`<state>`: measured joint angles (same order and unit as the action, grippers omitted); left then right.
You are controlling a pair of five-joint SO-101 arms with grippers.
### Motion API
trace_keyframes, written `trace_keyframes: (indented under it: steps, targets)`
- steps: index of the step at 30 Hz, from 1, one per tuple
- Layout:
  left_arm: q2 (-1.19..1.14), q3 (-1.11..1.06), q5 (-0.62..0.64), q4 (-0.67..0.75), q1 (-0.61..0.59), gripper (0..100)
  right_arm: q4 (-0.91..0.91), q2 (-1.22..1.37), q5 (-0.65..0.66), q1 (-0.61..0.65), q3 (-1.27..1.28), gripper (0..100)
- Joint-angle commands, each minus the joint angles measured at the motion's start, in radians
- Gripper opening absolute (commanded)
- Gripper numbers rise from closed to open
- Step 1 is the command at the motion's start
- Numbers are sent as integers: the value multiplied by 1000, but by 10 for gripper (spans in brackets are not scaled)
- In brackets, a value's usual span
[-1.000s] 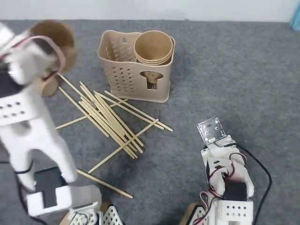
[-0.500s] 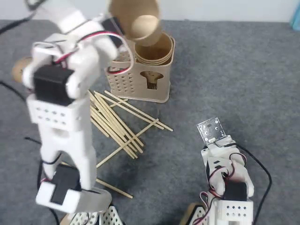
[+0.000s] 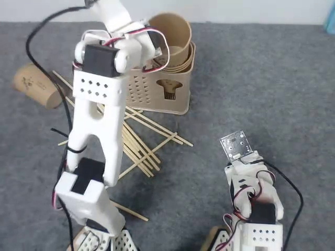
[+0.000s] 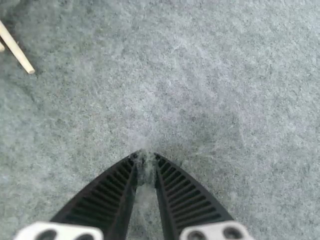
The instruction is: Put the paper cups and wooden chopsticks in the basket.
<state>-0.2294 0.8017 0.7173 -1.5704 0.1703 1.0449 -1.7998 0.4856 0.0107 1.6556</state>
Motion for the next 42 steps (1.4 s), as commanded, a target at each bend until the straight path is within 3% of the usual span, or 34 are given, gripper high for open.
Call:
trace_keyframes:
  steps: [1, 7, 16, 20, 25, 36, 42]
  targets:
    - [-8, 13, -3, -8, 17, 27, -21, -13, 12, -7, 6, 8]
    - [-21, 10, -14, -8, 14, 246, -21, -13, 14, -7, 6, 8]
    - [123, 47, -2, -66, 3, 253, -21, -13, 14, -7, 6, 8]
    - [146, 45, -92, -114, 63, 204, -21, -13, 14, -7, 6, 8]
    - [150, 45, -276, -133, 118, 1, -16, -13, 14, -7, 6, 8]
    - [192, 28, -296, -184, 103, 10, -18, -13, 14, -8, 6, 8]
    - [428, -226, -348, -91, 103, 11, -19, -13, 15, -8, 6, 8]
